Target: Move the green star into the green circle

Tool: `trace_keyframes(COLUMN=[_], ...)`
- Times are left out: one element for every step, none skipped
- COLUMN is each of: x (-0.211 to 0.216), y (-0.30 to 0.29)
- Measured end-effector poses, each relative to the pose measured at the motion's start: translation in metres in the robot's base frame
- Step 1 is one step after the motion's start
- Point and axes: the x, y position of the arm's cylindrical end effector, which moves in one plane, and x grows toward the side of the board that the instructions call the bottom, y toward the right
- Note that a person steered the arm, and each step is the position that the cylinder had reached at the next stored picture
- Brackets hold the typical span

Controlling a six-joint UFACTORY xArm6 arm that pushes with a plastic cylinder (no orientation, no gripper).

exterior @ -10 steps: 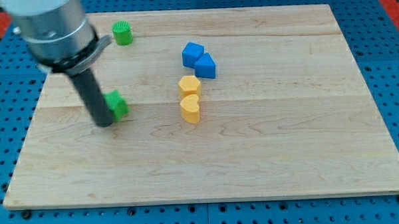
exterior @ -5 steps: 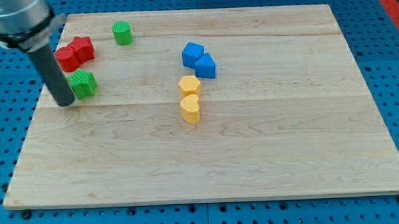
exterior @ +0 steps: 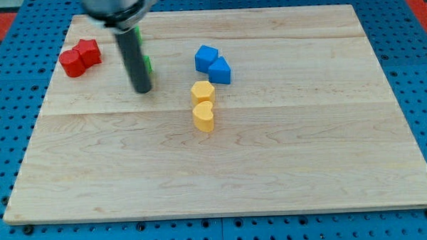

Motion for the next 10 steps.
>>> trace_keyframes(x=[-0.018, 0.009, -0.012, -0.039, -0.047, -0.024, -0.017, -0.06, -0.084, -0.056], y=[-0.058, -0.038, -0.023, -0.028, -0.024, -0.007, -0.073, -0.06, -0.048, -0.002])
